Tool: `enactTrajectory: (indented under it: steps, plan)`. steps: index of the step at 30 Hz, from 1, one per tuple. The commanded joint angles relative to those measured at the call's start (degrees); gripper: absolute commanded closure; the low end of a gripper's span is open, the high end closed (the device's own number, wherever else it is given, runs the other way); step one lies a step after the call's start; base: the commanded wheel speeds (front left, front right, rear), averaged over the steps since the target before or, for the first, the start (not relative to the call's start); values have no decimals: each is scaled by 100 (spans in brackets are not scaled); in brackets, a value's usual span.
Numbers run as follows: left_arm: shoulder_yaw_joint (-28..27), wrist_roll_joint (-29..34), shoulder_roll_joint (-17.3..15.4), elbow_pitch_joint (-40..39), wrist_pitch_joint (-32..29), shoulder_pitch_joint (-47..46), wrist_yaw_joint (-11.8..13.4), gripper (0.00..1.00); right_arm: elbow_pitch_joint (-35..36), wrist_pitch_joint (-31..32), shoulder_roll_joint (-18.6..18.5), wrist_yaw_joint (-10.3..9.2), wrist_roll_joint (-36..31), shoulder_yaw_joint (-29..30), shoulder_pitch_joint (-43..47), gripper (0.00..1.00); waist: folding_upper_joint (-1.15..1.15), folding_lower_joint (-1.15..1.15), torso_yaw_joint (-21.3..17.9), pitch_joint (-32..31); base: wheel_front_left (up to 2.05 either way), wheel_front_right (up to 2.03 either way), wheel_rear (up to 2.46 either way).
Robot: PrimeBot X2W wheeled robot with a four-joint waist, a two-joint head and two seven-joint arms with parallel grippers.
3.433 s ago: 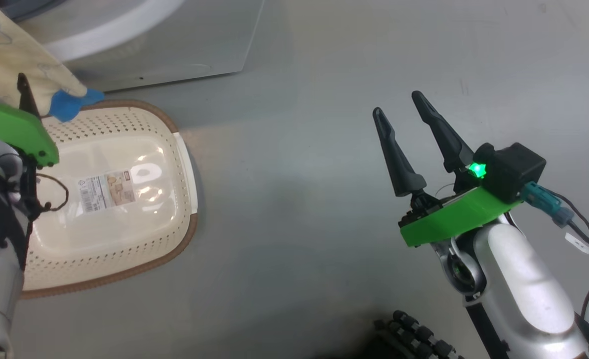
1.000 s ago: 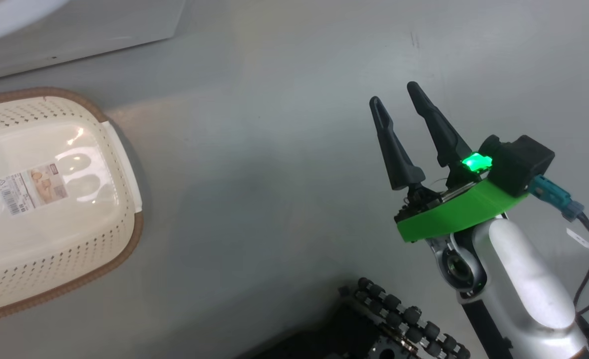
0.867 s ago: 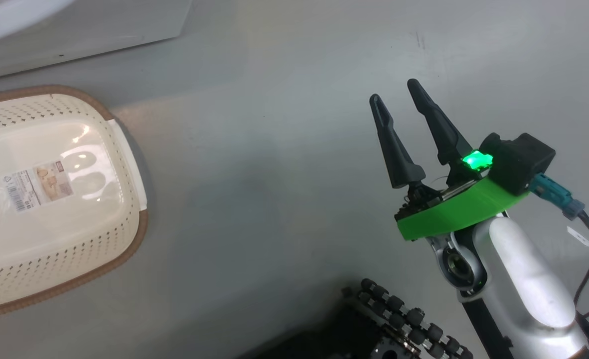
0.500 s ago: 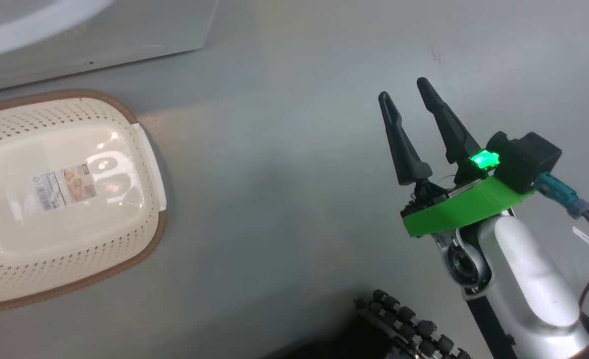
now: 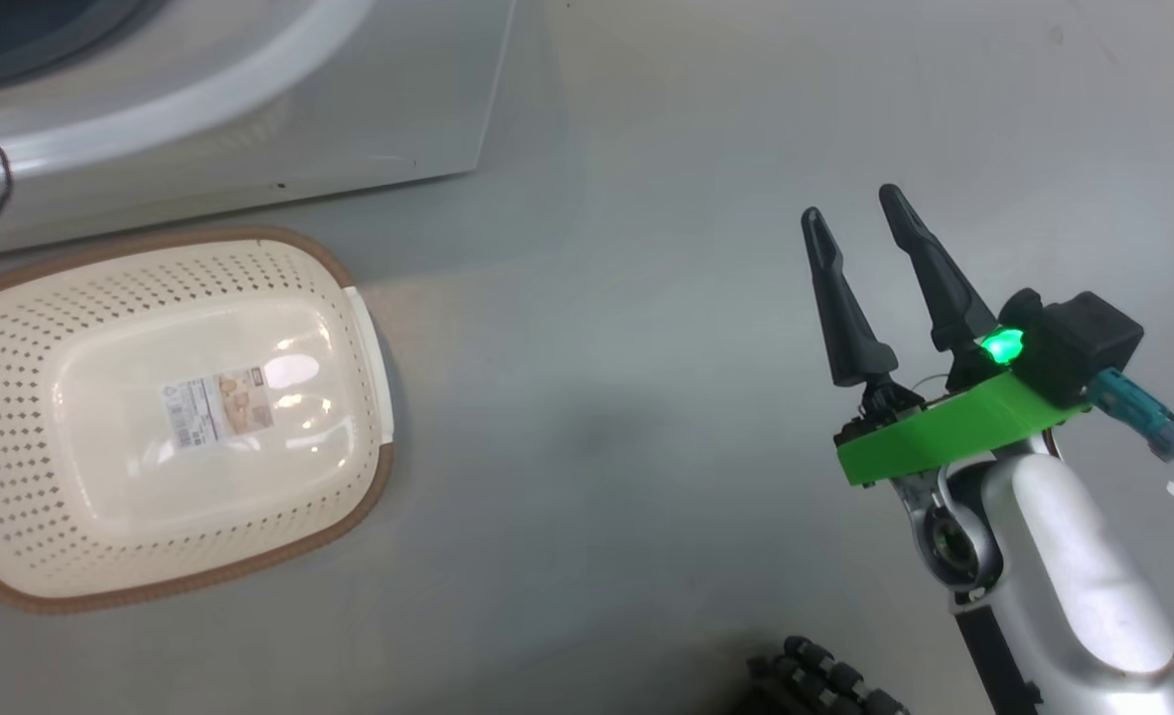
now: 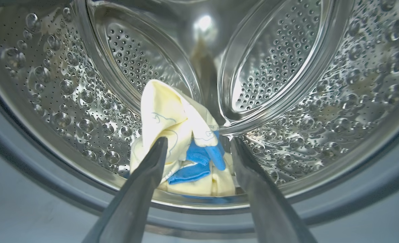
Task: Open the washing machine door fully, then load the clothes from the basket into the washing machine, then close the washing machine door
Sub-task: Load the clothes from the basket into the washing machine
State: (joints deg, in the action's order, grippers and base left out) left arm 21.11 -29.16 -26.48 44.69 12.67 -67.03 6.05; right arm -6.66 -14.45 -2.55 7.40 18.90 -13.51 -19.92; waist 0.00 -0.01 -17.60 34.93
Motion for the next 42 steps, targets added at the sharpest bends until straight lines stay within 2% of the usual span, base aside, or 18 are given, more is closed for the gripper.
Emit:
enactTrajectory:
  steps: [1, 4, 13, 14, 20, 24, 30, 42]
  plan:
    - [-186, -63, -150, -456, 101, 319, 115, 0, 119, -55, -32, 9, -92, 12, 168, 0, 0, 1, 153, -269, 0, 0, 0]
    - [-230, -114, -46, -1089, 167, 984, 292, 0, 88, -55, -32, 9, -172, 120, 276, 0, 0, 1, 260, -477, 0, 0, 0]
    - [-260, 91, 321, -3166, 228, 3321, 1105, 0, -48, -55, -32, 9, -516, 329, 652, 0, 0, 1, 542, -1220, 0, 0, 0]
    - [-260, 91, 321, -3166, 228, 3321, 1105, 0, -48, -55, -32, 9, -516, 329, 652, 0, 0, 1, 542, -1220, 0, 0, 0]
    - [-277, 366, 603, -4080, 231, 4626, 1368, 0, -79, -42, -32, 9, -740, 374, 916, 0, 0, 1, 721, -1759, 0, 0, 0]
    - [-319, 513, 767, -4402, 231, 5351, 1406, 0, -22, 58, -32, 9, -860, 352, 1117, 0, 0, 1, 816, -2152, 0, 0, 0]
    - [-347, 645, 931, -4504, 232, 6082, 1301, 0, 212, 310, -32, 9, -944, 389, 1547, 0, 0, 1, 1027, -2705, 0, 0, 0]
    - [-269, 835, 1024, -4485, 232, 6837, 1279, 0, 954, 791, -32, 9, -993, 542, 2339, 0, 0, 1, 1267, -3215, 0, 0, 0]
